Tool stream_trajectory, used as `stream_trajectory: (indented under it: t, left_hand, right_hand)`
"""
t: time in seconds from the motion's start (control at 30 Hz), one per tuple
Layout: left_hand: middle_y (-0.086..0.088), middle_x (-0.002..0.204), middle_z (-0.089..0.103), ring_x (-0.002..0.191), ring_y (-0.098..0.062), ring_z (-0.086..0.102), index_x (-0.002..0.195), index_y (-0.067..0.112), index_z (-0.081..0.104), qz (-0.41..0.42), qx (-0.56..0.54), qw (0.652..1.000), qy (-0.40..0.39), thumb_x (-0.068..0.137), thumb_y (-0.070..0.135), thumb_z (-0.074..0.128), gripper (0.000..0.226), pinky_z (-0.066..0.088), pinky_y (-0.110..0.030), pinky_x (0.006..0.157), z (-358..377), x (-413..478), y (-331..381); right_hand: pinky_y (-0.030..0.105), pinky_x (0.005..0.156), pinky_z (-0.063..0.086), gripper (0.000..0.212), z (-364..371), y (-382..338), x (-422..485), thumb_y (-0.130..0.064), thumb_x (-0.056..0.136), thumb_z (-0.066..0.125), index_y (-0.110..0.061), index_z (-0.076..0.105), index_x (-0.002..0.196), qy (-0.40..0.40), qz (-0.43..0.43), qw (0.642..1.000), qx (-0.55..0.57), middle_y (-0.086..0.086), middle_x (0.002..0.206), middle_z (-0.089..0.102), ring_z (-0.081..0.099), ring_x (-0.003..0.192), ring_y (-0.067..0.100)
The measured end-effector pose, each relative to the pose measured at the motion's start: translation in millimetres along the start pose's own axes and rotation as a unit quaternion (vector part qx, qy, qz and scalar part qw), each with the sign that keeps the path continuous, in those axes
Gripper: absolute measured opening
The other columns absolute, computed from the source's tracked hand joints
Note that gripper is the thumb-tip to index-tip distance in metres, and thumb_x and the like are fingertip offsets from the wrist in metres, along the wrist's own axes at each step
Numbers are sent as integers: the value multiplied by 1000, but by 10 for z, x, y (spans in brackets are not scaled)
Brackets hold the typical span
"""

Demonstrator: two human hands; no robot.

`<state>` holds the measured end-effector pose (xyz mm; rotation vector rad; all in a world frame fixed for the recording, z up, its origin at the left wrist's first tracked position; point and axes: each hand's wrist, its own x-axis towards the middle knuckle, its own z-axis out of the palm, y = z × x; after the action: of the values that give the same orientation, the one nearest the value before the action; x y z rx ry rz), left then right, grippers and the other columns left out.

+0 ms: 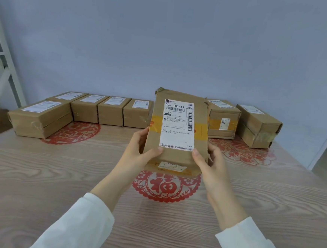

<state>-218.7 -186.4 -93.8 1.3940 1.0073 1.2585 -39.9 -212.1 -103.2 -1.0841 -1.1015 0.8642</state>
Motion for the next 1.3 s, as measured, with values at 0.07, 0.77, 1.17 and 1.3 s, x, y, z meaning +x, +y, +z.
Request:
stream_trajectory:
  t: [0.07,0.77,1.17,1.3]
  left_hand:
    - [9,116,59,102,-7,61,129,21,38,0,-14,1000,15,85,16,65,52,52,-13,64,25,9,3]
    - [10,123,59,117,-7,55,146,26,29,22,11,999,48,77,32,71,81,49,-34,97,-11,0,82]
    - [11,112,62,98,0,63,133,31,34,39,17,998,52,77,27,72,68,55,-19,75,-20,-2,69]
    - [10,112,64,96,-1,65,138,25,36,42,41,997,42,82,24,70,66,56,-22,77,-22,-13,36]
  right_hand:
    - [13,71,51,29,3,51,-2,-14,85,66,-31,51,103,-4,-4,1000,10,-16,102,61,61,88,-7]
    - [11,73,52,48,62,45,-18,-17,85,67,-32,46,124,3,-44,999,-8,-20,109,59,57,102,-6]
    - [42,102,46,39,92,97,-18,-27,81,71,-35,55,116,18,-29,999,-20,-3,126,58,54,118,11]
    - [38,100,47,48,97,58,-45,-25,81,71,-32,49,123,16,-19,1000,-10,-8,121,59,55,115,10]
